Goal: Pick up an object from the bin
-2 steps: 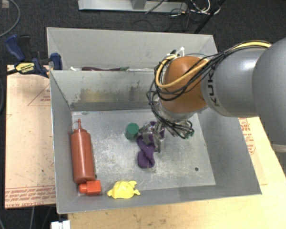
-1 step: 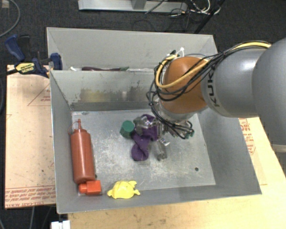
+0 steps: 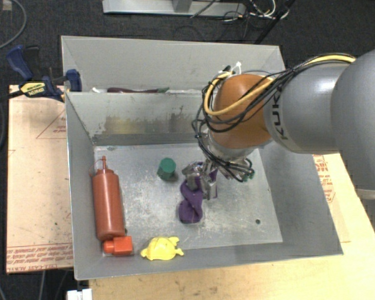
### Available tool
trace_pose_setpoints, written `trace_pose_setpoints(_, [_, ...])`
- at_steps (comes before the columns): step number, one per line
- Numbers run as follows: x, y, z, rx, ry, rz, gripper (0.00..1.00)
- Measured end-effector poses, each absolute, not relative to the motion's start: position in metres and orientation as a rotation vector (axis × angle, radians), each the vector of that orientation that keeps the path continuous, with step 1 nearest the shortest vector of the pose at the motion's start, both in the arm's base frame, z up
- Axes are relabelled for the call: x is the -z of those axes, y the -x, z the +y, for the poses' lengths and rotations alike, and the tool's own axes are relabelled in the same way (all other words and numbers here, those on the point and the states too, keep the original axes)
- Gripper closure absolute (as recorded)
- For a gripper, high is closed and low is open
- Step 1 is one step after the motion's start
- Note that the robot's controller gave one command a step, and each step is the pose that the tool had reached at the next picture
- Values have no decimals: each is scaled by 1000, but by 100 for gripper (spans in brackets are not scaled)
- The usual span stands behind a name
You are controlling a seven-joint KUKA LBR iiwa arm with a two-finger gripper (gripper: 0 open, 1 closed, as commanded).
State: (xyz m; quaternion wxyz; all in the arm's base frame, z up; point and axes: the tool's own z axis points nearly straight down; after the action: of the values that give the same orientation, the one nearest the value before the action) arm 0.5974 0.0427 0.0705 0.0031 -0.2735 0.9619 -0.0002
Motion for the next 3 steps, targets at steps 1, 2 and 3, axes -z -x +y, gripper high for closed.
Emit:
trace_pose_setpoints(1, [-70,-597,43,1,857,3016,100])
trace_pose_setpoints(2, [-191,-591,46,0,844,3016,100])
trace_pose_setpoints(3, [-191,-591,46,1,844,3016,100])
